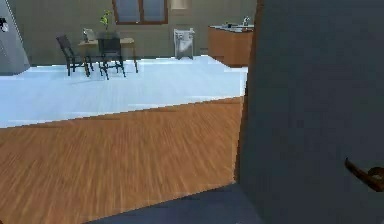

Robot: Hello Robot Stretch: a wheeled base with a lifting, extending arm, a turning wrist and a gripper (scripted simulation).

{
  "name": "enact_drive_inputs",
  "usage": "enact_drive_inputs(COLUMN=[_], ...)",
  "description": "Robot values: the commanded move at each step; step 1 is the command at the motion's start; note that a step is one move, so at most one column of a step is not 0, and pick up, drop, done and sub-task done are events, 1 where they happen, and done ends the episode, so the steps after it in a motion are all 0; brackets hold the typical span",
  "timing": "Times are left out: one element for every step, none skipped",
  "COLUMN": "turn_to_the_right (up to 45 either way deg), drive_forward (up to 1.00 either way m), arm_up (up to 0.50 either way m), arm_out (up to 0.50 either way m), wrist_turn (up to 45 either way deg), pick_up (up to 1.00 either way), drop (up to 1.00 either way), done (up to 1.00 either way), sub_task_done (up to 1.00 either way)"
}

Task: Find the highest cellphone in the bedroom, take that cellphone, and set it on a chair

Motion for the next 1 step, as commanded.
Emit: enact_drive_inputs(turn_to_the_right=[45.0], drive_forward=[0.00], arm_up=[0.00], arm_out=[0.00], wrist_turn=[0.0], pick_up=[0.00], drop=[0.00], done=[0.00], sub_task_done=[0.00])
